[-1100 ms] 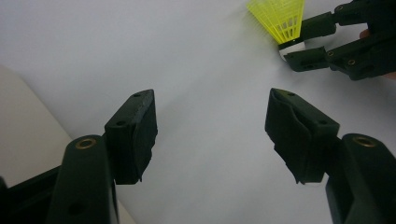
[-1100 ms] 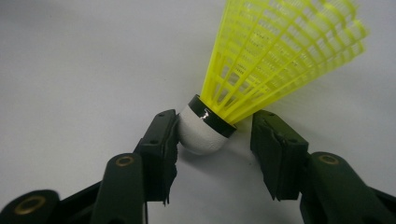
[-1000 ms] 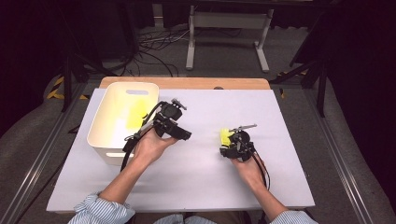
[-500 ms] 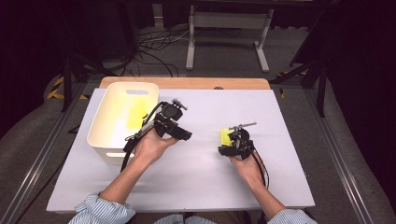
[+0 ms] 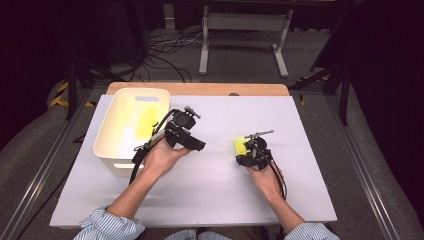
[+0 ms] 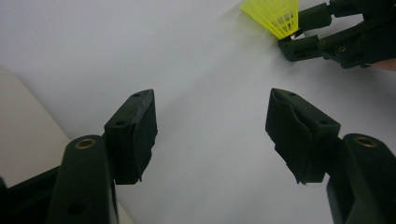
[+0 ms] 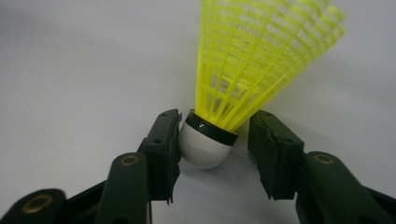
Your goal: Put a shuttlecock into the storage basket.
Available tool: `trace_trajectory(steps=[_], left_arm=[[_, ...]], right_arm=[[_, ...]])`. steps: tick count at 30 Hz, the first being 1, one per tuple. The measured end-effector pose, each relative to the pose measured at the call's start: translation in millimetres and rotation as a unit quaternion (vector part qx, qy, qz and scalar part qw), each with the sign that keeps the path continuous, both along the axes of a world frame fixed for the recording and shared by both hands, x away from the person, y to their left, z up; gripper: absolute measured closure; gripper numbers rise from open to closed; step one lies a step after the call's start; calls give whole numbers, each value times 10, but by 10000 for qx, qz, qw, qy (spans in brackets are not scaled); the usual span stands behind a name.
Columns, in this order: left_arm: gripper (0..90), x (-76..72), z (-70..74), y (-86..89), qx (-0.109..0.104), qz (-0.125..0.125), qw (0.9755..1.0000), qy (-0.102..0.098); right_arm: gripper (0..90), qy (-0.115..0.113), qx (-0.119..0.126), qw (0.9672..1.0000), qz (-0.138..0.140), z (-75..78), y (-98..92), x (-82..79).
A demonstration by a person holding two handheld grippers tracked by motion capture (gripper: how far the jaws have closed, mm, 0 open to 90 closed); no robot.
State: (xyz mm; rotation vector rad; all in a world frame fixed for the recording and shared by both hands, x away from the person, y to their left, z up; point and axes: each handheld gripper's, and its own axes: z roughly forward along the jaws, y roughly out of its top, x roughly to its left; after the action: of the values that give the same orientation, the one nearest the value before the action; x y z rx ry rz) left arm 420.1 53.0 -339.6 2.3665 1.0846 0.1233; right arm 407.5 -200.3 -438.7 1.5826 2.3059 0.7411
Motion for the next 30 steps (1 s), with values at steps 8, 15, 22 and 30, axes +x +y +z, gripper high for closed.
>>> trace_trajectory(steps=[8, 15, 22, 30], left_arm=[[343, 0, -5, -9, -3, -3, 10000, 2], [342, -4, -7, -15, 20, -21, 10000, -13], [343, -14, -2, -9, 7, -24, 10000, -29], [345, -35, -2, -11, 7, -35, 10000, -46]], right_arm=[[627, 25, 15, 10000, 11, 5, -14, -1], [637, -38, 11, 10000, 90, 19, -23, -12], [639, -78, 75, 9996, 253, 65, -41, -60], [642, -180, 111, 9983, 544, 126, -43, -162]])
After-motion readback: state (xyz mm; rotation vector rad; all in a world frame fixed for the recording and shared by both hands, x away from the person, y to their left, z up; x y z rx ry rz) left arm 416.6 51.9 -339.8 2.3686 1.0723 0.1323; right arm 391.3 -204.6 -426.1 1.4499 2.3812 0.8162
